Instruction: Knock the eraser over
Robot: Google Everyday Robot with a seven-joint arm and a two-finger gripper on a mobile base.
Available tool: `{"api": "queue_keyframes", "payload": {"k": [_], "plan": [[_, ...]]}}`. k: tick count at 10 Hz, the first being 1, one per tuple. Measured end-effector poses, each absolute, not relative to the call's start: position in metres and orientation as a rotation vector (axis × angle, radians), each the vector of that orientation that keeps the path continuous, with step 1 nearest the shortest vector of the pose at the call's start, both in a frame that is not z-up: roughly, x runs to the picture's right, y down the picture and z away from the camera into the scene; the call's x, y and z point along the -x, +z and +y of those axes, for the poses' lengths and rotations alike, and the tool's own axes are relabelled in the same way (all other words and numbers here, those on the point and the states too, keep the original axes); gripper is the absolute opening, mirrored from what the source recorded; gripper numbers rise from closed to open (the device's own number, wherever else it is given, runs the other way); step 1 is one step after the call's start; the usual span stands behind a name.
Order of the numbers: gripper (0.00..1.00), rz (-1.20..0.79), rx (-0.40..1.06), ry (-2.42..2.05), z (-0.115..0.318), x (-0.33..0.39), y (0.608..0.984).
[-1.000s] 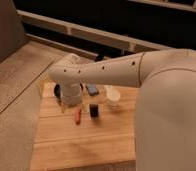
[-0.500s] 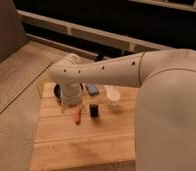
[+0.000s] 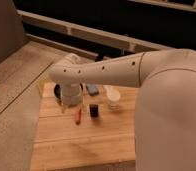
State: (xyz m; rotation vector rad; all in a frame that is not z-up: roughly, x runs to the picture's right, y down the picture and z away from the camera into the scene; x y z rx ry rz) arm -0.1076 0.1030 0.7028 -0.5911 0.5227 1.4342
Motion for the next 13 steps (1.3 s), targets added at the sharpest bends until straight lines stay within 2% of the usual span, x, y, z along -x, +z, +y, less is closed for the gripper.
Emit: {"api": "queue_keyframes", "payload": {"k": [4, 8, 13], "plan": [[0.65, 0.525, 0.594, 1.435, 0.104, 0.108, 0.703], [0.65, 0.627, 0.651, 1.459, 0.128, 0.097, 0.726], [0.65, 0.719, 0.747, 1.440, 0.130, 0.089, 0.749]]}}
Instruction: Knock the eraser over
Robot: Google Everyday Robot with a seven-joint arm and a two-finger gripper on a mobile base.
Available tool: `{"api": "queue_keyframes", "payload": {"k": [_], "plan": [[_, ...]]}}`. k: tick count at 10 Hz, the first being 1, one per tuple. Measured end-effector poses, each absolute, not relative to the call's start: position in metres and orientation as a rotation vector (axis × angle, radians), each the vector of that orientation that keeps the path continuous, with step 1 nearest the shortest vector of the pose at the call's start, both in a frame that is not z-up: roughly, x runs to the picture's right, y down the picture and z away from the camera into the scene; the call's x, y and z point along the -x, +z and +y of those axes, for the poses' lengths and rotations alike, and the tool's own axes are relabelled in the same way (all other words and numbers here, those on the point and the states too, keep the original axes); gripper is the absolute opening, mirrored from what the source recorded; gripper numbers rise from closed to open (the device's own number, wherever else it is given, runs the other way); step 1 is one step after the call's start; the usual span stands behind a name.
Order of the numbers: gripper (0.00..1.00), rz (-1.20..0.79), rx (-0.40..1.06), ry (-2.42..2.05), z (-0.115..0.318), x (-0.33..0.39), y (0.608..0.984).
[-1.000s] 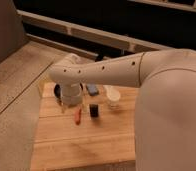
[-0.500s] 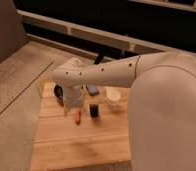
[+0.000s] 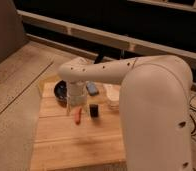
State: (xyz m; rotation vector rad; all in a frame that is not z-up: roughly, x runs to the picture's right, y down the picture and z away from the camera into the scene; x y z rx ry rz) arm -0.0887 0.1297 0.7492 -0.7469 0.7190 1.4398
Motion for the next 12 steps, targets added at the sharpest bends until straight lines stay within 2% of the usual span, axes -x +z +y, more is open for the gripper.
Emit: {"api": "queue_keyframes", "payload": {"k": [4, 7, 10, 12], "plan": [[0.65, 0.828, 0.805, 1.388, 0.133, 0.075, 0.781], [0.65, 0.879, 0.688, 1.339, 0.115, 0.057, 0.815], [0.65, 0.700, 0.480, 1.326, 0.060, 0.059, 0.834], [0.65, 0.511, 0.391, 1.282, 0.020, 0.083, 0.819]]}}
